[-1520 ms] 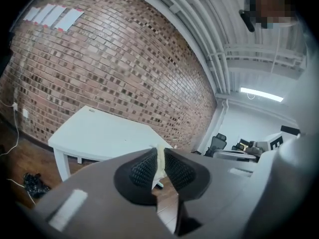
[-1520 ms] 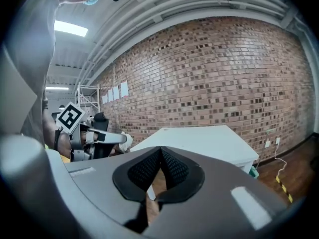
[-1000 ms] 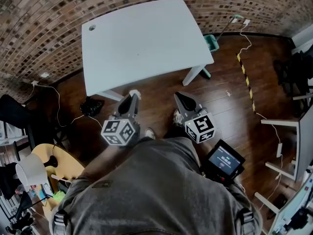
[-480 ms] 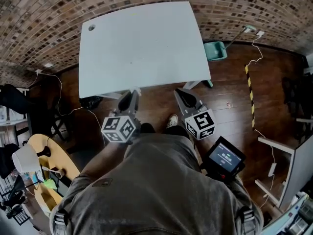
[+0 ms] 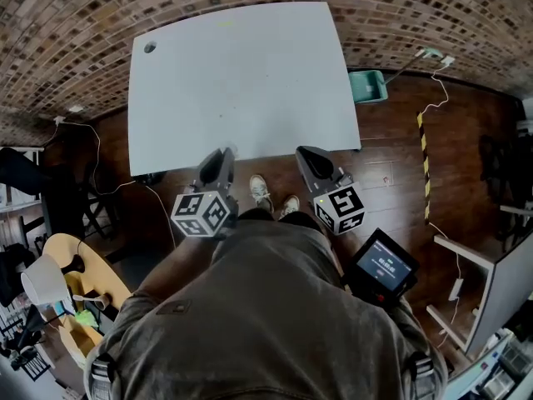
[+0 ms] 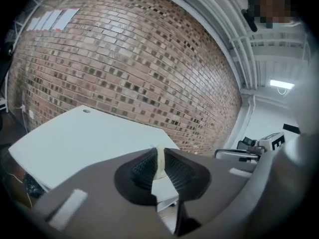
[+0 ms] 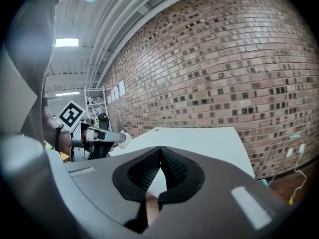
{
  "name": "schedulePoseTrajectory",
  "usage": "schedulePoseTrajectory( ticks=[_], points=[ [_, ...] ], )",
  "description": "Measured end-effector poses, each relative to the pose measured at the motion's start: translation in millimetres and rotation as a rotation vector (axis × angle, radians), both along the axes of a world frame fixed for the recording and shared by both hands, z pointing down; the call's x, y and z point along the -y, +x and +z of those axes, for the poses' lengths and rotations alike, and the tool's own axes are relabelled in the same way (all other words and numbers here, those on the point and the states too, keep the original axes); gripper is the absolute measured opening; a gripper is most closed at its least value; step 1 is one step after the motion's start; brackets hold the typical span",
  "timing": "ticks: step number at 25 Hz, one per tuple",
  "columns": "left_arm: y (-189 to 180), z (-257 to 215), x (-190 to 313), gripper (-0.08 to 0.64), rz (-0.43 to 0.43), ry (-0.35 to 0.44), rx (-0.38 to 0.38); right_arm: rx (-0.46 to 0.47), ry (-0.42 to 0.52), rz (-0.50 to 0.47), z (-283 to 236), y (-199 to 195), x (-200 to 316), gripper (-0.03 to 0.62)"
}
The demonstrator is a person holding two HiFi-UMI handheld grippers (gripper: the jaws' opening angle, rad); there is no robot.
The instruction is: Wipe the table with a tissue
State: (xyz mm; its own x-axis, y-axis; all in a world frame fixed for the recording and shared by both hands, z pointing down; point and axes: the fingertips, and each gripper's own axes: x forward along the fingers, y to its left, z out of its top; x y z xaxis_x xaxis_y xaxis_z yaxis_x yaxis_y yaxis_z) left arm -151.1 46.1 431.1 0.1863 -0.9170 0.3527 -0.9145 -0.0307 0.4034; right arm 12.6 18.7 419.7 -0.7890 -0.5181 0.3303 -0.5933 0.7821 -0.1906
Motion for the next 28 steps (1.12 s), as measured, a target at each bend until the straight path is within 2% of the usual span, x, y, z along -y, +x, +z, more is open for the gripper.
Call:
schedulePoseTrajectory(
  ticks=[8, 16, 23, 28],
  points=[
    [-41, 21, 39, 0.041, 0.019, -0.026, 0.0, -0.044, -0.013, 0.016, 9, -35, 35, 0.012],
    [-70, 57, 53, 0.041, -0.016, -0.105, 0.023, -0.075, -0.033, -0.009, 24, -56, 64, 0.012],
    [-91, 97, 71, 0.041, -0.08, -0.186, 0.107, -0.086, -0.067, -0.077, 41, -65, 84, 0.012],
    [-103, 126, 84, 0.041, -0.103, -0.254, 0.152, -0.087, -0.106, -0.084, 49, -64, 93, 0.012]
  ],
)
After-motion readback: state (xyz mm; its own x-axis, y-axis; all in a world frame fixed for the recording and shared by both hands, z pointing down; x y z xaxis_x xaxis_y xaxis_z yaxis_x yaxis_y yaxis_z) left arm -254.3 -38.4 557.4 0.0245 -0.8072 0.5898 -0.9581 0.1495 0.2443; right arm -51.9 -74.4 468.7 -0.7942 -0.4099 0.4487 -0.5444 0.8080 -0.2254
